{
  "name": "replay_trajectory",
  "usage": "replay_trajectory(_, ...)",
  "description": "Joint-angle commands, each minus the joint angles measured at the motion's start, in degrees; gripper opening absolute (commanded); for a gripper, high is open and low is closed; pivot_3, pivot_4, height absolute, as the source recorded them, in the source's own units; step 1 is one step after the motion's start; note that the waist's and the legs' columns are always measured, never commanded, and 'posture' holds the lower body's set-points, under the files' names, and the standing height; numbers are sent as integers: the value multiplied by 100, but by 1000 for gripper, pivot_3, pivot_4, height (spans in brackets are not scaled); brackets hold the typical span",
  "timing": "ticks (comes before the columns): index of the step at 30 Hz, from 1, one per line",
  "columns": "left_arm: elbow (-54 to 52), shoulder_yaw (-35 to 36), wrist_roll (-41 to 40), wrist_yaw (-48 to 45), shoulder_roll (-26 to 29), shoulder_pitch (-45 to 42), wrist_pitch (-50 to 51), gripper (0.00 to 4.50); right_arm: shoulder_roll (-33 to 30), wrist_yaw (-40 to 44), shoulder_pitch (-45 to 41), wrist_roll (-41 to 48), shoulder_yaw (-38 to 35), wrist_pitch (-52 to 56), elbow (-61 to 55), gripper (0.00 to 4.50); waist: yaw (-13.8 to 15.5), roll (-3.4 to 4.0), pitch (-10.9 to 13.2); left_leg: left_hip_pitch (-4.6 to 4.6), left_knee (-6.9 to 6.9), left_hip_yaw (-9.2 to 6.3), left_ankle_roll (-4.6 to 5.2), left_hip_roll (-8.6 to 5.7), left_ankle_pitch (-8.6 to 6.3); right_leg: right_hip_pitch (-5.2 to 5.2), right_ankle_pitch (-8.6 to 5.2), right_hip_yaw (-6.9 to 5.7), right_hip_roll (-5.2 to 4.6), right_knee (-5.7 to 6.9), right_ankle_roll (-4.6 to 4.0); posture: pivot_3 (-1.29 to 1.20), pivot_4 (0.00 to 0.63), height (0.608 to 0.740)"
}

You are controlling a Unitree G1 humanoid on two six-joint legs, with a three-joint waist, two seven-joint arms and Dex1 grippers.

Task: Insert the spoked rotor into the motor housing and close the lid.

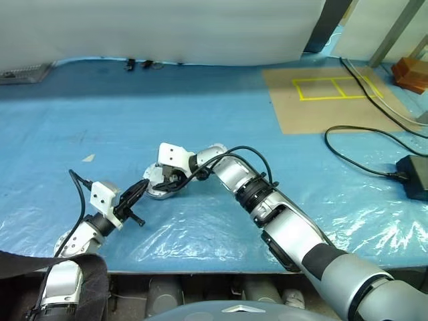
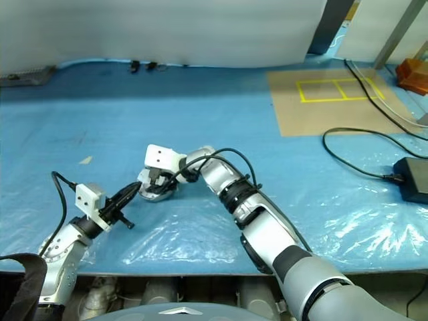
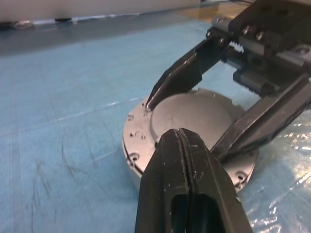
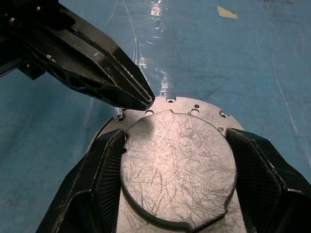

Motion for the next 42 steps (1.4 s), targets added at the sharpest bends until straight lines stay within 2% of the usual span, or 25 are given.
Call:
replay_trajectory(1,-398,295,-190,43,124,-5,-55,0,104,151,334,-50,136,648,439,2972,-11,0,0,1,0,0,0,1,0,0,0,0,1,0,0,0,150,740)
replay_trajectory(12,-1112,459,-429,147,197,388,354,0,321,105,428,240,-134,1384,165,2972,-5,2,-2,2,0,0,-3,1,-2,0,-1,-1,1,1,-2,0,150,740)
replay_trajectory(23,-1240,394,-364,271,163,426,496,0,138,-252,629,-186,285,654,347,2972,-32,5,-19,9,0,-1,-3,1,-2,4,-6,-1,1,3,6,0,150,740)
replay_trajectory(28,-1186,360,-344,236,170,391,502,0,81,-68,493,-63,186,670,403,2972,-35,7,-28,12,0,-2,-3,1,-2,4,-19,-1,2,6,30,0,150,740)
replay_trajectory(32,-1181,335,-329,230,169,361,523,0,62,-22,293,-36,102,573,575,2972,-34,7,-28,8,0,-1,-3,1,-2,3,-3,-1,2,4,2,0,150,740)
replay_trajectory(42,-1533,271,-332,406,162,329,831,0,119,-165,-21,-43,-19,28,1047,2972,-33,8,-28,10,2,-1,-3,1,-2,4,-6,-1,1,11,7,0,150,740)
